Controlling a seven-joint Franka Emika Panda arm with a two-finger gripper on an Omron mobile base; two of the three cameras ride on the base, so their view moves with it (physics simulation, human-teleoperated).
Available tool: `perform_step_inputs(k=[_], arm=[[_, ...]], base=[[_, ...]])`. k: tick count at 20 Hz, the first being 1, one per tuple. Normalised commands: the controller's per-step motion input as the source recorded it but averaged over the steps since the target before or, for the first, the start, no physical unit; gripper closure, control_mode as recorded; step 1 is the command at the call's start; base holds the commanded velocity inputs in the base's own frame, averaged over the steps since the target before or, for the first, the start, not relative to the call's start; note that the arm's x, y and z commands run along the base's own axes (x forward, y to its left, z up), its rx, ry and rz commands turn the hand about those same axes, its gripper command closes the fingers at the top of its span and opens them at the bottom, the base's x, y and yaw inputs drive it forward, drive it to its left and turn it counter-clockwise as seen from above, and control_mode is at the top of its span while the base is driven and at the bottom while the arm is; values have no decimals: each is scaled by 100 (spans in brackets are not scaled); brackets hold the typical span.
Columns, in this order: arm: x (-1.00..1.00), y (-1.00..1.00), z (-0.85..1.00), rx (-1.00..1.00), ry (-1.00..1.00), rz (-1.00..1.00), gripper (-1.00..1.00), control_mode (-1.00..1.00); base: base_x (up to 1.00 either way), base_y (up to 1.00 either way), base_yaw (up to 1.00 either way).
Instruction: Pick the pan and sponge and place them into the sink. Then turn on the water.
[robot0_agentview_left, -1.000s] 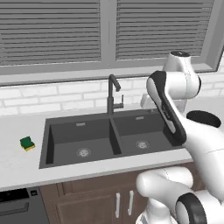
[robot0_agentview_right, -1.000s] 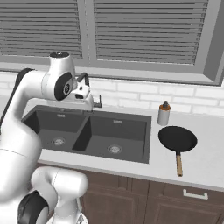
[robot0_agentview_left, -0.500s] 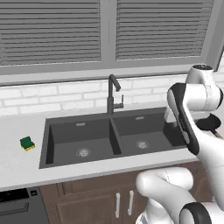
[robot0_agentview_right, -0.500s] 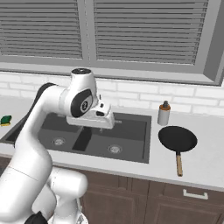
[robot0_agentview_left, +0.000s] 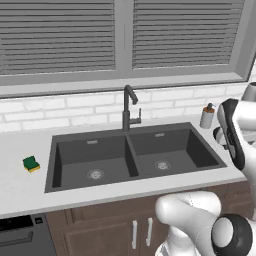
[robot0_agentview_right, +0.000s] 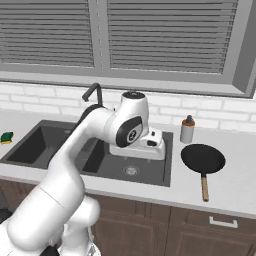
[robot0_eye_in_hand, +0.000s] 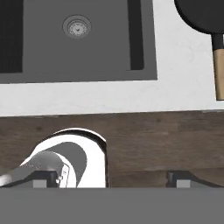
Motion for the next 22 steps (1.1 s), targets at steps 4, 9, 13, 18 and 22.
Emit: perform_step_inputs(k=[4, 9, 13, 18, 22], arm=[[4, -94, -28, 2, 1, 0, -100, -100], [9, -86, -30, 1, 0, 0, -100, -100], [14, -70, -19, 4, 0, 1, -100, -100], [15, -61, -24, 4, 0, 2, -100, -100], [18, -50, -30, 0, 0, 1, -100, -100]], base=[[0, 0, 0], [0, 0, 0], [0, 0, 0], [0, 0, 0], [0, 0, 0]])
